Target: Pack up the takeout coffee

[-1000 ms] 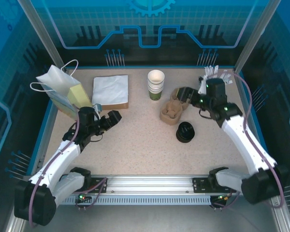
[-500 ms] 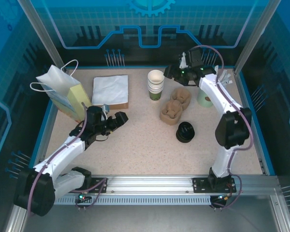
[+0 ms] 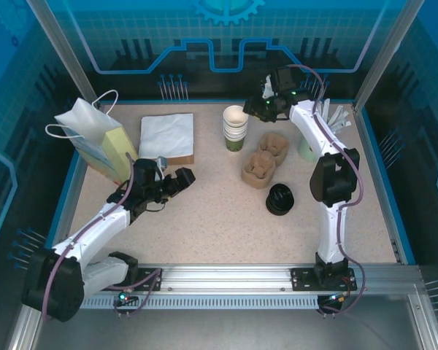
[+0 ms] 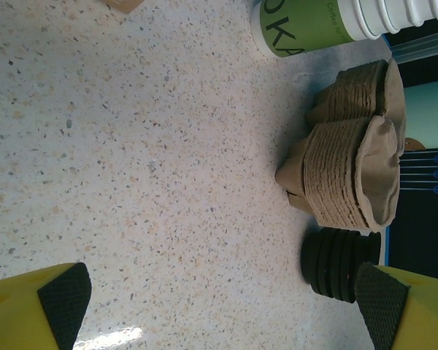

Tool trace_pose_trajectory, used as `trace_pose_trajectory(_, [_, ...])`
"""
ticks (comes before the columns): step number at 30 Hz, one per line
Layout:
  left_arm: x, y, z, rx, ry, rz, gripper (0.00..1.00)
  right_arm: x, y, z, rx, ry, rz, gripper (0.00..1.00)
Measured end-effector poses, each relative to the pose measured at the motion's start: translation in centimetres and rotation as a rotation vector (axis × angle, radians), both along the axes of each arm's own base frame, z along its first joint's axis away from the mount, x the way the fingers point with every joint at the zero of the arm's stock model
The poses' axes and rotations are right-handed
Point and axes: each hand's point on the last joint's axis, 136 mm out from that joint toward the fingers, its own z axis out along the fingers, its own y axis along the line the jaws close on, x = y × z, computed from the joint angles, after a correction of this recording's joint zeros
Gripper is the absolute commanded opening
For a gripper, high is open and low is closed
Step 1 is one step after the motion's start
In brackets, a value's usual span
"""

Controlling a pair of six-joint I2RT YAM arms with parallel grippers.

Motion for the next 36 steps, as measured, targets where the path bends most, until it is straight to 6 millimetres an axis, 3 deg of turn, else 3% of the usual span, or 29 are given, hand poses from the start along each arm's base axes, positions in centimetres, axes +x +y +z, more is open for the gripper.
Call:
trace_pose_trajectory(12, [0.2,-0.2,0.2,-0.002,0.0,-0.003,0.97,-0.6,0.5,-0.1,-0.001,0.022,0.028,0.08])
trace_pose_trajectory(26, [0.4,-0.2,1.3,-0.005,-0.02,0.0,0.97,-0.7,0.7,1.2,0.008,0.008,0.039,0.05])
trace_pose_trajectory(32, [0.4,-0.2,2.7,-0.014,-0.052,0.0,0.97,-1.0,0.6,4.3,0.027,-0.044,0.048,0.04])
trace_pose_trajectory(36, [0.5,-0.2,4.0,-0.024,-0.083,0.0,0.97,-2.4,0.4,7.8,0.042,-0.097,0.065,0.04])
